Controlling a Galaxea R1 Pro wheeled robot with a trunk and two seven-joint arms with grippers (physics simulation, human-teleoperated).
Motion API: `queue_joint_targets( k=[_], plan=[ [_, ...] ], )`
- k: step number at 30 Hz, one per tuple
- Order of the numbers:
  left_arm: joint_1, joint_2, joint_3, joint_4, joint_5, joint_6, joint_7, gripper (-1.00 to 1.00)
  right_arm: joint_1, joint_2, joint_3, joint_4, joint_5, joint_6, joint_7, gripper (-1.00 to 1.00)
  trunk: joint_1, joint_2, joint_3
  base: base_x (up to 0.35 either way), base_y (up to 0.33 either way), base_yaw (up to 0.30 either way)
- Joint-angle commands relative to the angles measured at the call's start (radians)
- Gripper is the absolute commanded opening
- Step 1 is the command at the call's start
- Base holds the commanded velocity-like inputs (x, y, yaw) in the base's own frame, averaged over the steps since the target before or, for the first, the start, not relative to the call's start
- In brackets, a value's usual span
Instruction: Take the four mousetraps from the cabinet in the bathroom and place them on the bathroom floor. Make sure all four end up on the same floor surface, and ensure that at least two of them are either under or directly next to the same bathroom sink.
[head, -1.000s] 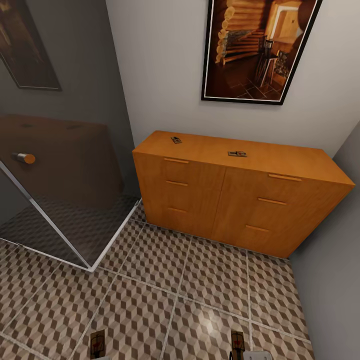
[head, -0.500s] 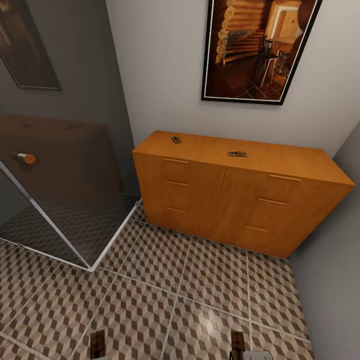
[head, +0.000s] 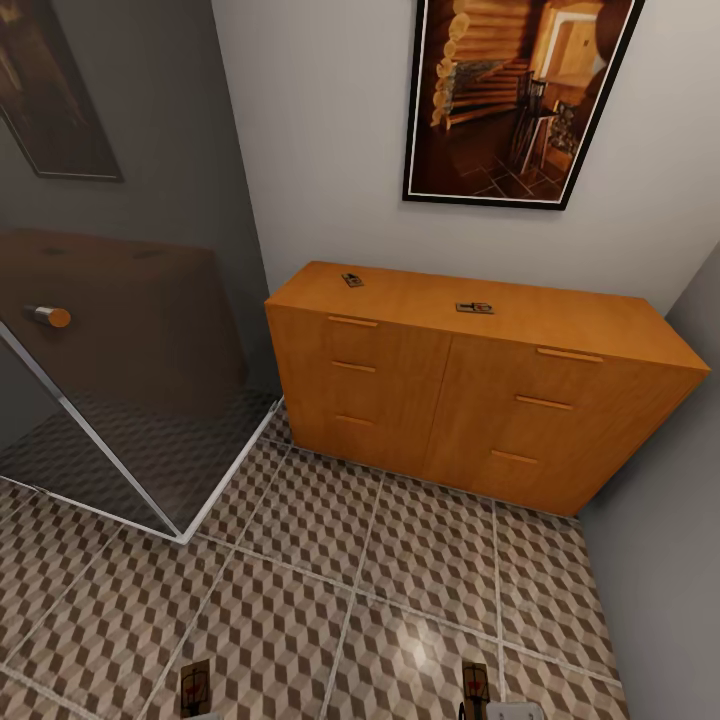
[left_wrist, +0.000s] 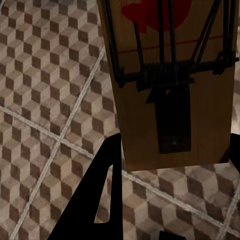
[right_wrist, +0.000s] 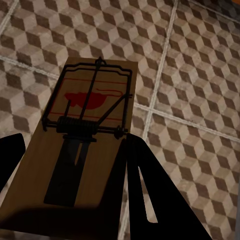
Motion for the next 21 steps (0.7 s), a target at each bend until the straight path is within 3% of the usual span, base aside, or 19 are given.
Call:
queue_joint_targets(
  k=[1,21],
  plan=[
    [-0.001,-0.001,-0.008,0.003,0.000,-0.003,0.008,-1.00,-0.001,0.000,0.003,0.001,0.007,-0.001,-0.005,-1.00,0.000,0.000,-0.001,0.000,0.000,0.000],
    [-0.001,-0.001,-0.008,0.003,0.000,-0.004,0.008,-1.00,-0.001,0.000,0.003,0.001,0.006,-0.001,-0.005,-1.00,0.000,0.000,-0.001,0.000,0.000,0.000]
  ],
)
